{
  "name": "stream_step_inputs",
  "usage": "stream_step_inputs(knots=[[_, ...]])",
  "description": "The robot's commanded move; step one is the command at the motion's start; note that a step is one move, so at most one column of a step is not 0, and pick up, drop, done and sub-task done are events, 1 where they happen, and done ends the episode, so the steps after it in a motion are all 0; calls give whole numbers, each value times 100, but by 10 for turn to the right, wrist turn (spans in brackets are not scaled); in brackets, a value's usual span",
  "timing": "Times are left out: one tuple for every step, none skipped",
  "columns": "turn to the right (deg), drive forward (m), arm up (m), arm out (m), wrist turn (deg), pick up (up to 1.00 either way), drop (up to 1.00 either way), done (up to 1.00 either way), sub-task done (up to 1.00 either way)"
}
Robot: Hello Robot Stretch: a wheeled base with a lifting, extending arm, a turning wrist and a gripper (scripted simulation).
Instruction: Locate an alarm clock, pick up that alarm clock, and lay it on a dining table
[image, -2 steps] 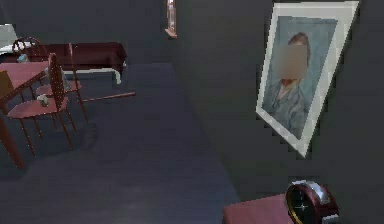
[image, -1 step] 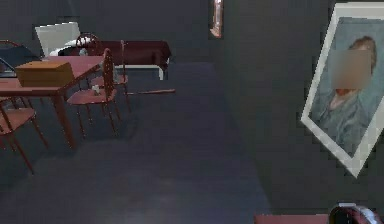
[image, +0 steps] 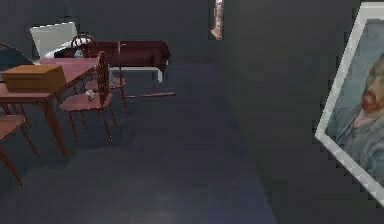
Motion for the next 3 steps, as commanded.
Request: stream_step_inputs(knots=[[-240,0,0,0,0,0,0,0,0],[0,0,50,0,0,0,0,0,0],[0,0,38,0,0,0,0,0,0]])
